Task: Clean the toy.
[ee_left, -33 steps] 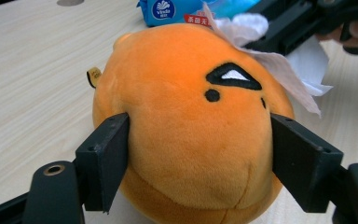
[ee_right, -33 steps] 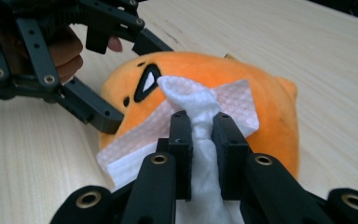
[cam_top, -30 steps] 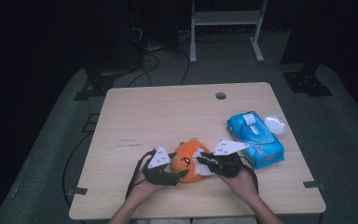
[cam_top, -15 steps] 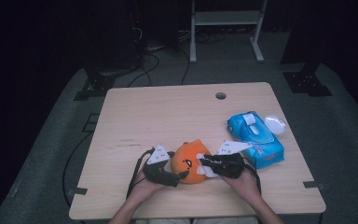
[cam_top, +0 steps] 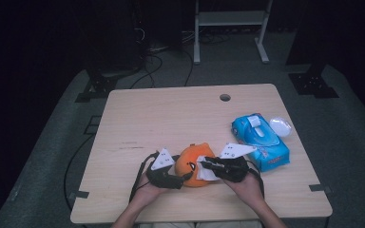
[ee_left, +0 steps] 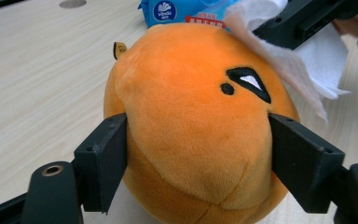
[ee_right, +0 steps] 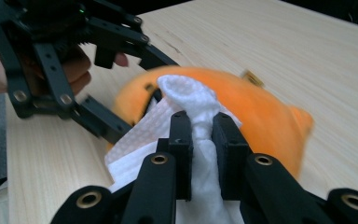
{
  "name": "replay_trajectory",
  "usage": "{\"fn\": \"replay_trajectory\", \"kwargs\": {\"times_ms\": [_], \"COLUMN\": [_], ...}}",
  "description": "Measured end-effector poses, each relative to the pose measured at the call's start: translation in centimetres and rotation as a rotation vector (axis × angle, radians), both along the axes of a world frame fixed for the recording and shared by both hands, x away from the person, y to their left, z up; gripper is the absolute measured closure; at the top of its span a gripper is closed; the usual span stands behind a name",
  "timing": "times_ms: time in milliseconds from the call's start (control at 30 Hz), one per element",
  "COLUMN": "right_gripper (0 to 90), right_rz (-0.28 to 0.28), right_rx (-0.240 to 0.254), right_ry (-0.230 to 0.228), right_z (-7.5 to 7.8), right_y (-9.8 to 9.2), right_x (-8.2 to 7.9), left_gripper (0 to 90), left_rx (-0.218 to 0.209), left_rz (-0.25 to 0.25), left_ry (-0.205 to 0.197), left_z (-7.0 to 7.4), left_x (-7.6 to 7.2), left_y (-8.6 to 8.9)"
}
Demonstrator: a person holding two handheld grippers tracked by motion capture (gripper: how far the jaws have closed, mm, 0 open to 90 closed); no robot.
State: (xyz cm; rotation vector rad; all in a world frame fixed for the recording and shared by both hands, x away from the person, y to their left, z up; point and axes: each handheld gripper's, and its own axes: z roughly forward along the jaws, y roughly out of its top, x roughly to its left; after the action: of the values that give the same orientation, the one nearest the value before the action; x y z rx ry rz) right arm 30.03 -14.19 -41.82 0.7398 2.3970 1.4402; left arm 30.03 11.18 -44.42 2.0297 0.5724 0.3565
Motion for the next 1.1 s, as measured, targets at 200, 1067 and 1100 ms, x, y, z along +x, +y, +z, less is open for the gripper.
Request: {"fn": "replay_trajectory", "kwargs": {"times_ms": [200,1067,1100], "right_gripper": [78.5,78.5,78.4], "right_rz": [0.068,-0.043,-0.057], "right_rx": [-0.017,-0.032,-0.038], "right_ry": [-0.066,-0.068,-0.067], "right_z": [0.8,0.2,0.1], "right_y": [2.6,-0.1,-0.5], "right_x": [-1.2,0.4,0.6], "left_gripper": [26.3,26.3,26.7], "left_rx": [0.101,0.020,0.018], "left_rz": [-0.045,-0.030,-0.029], "left_ry": [-0.126,-0.062,-0.055], "left_z": [0.3,0.0,-0.1], "left_x": [-1.4,-0.8,-0.7], "left_y": [-1.5,-1.0,-0.8]}}
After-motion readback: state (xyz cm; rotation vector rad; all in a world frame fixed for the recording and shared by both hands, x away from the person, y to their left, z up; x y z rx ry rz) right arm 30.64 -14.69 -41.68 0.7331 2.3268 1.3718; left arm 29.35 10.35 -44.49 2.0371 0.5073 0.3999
